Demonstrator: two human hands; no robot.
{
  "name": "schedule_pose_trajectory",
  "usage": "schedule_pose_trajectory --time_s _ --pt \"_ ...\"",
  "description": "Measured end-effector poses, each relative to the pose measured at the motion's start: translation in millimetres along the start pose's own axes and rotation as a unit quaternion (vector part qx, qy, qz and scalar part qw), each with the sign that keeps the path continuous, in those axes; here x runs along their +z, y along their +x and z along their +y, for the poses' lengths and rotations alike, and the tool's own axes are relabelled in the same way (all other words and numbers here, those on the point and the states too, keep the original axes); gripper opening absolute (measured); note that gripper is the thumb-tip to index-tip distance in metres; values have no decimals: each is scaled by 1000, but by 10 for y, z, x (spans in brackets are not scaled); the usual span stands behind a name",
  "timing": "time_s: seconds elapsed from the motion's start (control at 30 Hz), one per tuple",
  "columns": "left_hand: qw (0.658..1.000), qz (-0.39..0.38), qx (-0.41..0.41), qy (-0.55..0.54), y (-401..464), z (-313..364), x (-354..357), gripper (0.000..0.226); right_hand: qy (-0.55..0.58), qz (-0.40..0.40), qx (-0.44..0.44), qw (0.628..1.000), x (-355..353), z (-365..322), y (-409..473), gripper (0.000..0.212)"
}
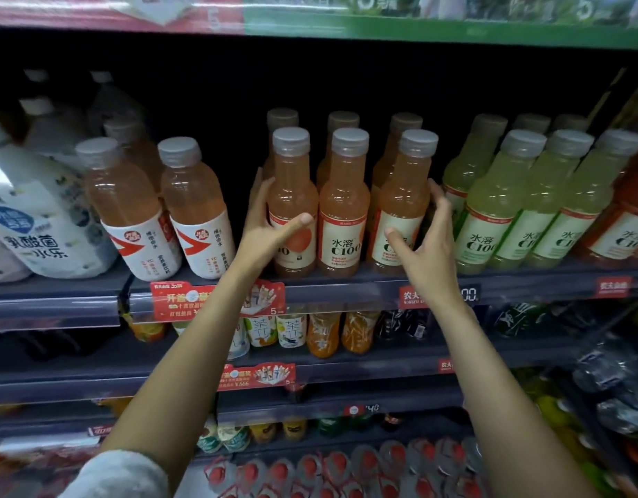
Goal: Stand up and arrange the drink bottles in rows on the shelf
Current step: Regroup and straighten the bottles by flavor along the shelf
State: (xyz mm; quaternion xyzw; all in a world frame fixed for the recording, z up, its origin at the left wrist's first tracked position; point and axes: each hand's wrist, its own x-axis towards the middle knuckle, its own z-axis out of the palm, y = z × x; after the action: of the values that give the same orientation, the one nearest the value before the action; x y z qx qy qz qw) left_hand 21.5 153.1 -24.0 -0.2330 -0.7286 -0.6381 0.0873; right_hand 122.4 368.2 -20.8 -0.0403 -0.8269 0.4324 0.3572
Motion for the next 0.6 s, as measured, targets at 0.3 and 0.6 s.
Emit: schedule_pose_trajectory --time_s 0.3,0.6 --pt "1000 -19 -12 -5 31 -17 50 84 39 -13 2 999 5 -3 14 75" --pt "1000 -4 -9 -7 -13 -17 204 72 66 -6 1 998 -28 62 41 74"
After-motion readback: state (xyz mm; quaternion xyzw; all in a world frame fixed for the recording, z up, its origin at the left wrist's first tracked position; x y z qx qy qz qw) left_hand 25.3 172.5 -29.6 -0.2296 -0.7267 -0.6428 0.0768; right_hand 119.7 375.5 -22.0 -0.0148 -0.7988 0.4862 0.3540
